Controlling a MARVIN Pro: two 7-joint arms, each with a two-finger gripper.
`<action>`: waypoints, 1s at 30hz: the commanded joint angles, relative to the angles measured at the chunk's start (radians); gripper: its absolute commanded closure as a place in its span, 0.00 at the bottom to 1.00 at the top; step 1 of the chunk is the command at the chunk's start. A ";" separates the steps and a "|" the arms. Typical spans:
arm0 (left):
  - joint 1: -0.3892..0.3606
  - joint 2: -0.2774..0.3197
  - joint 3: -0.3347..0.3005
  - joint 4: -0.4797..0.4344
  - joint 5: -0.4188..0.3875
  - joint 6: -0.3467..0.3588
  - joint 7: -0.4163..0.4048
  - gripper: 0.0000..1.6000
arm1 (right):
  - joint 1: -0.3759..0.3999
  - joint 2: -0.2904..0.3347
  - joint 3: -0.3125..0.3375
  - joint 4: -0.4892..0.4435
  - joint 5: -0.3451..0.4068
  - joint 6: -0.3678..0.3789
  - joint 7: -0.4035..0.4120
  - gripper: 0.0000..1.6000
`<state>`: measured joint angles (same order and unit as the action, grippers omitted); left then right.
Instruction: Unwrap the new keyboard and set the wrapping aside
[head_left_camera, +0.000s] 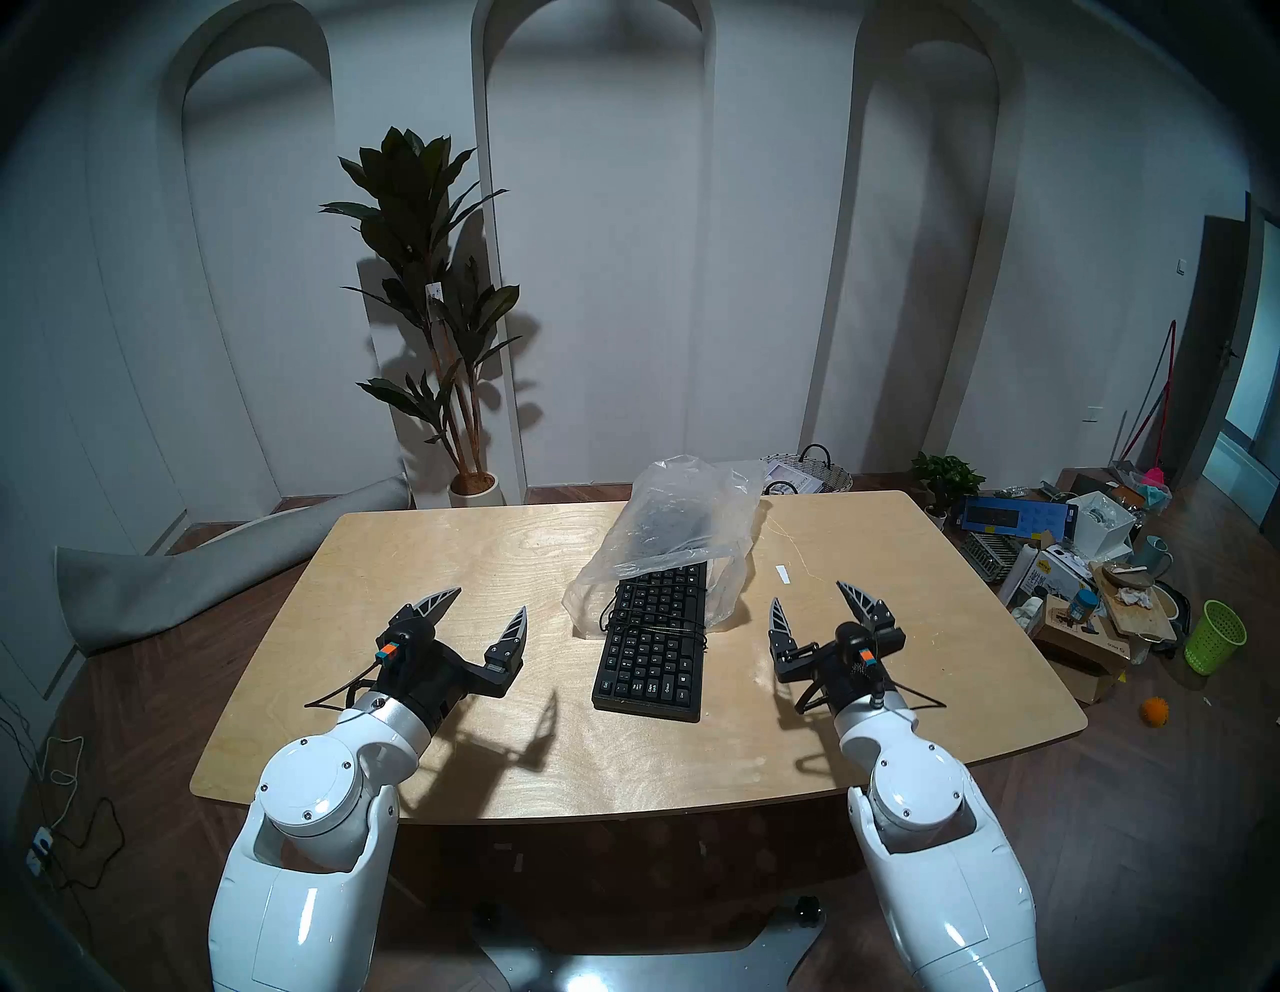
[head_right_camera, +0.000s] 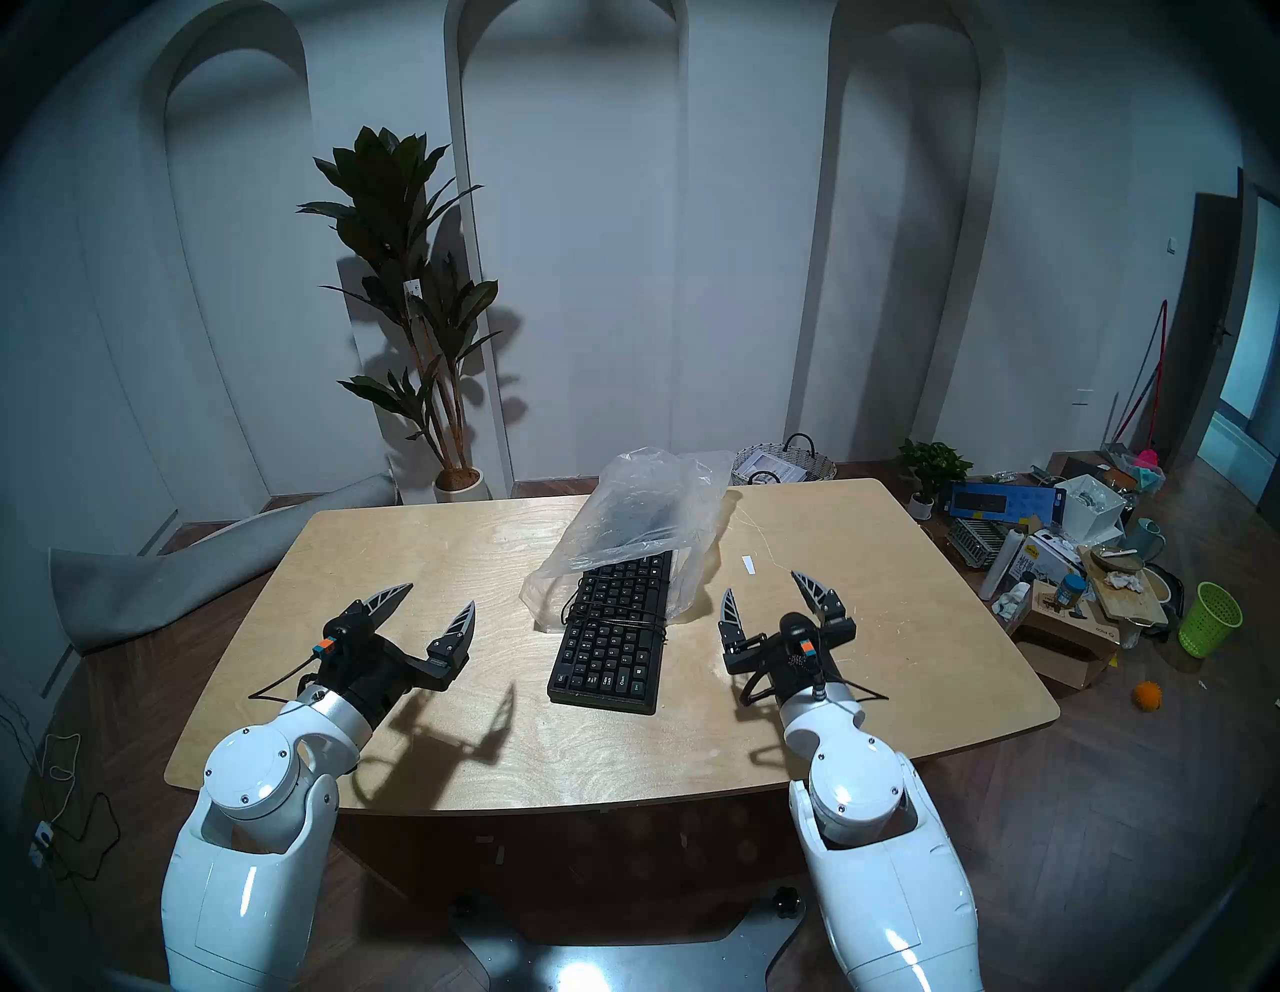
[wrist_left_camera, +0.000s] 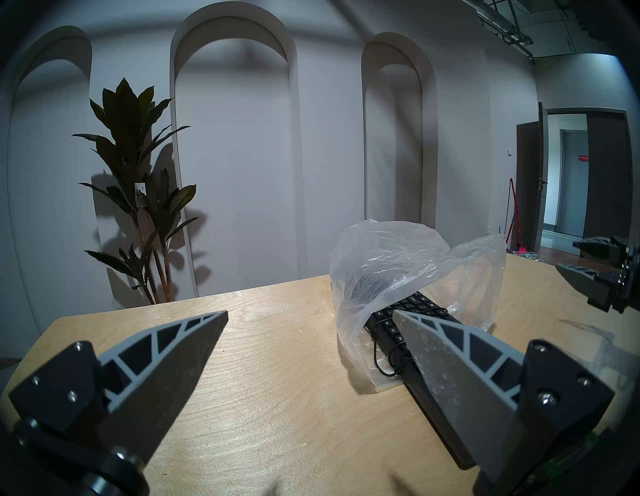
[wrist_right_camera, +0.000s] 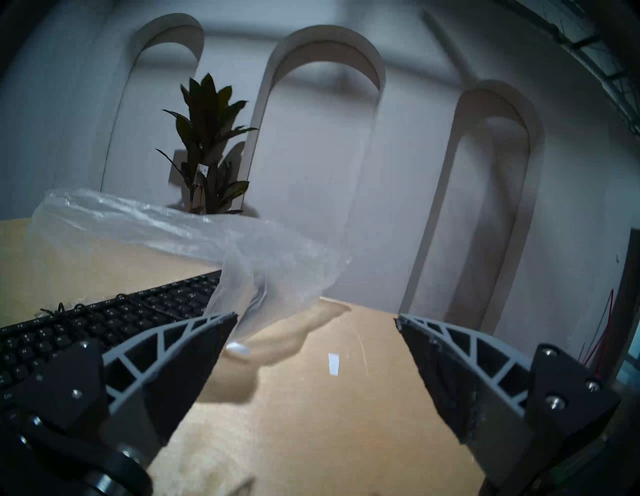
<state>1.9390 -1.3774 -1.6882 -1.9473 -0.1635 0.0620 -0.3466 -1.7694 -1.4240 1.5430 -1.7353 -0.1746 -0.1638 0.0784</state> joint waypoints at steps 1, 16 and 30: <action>-0.006 0.001 0.002 -0.013 0.001 -0.004 -0.001 0.00 | 0.115 0.052 -0.026 -0.066 -0.058 -0.012 0.049 0.00; -0.006 0.002 0.003 -0.013 -0.002 -0.004 -0.001 0.00 | 0.259 0.074 -0.076 0.116 -0.182 -0.022 0.141 0.00; -0.007 0.003 0.003 -0.011 -0.004 -0.004 -0.002 0.00 | 0.404 0.001 -0.125 0.257 -0.262 -0.002 0.162 0.00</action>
<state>1.9385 -1.3762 -1.6883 -1.9427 -0.1695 0.0619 -0.3467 -1.4719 -1.3639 1.4562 -1.5275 -0.4080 -0.1713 0.2463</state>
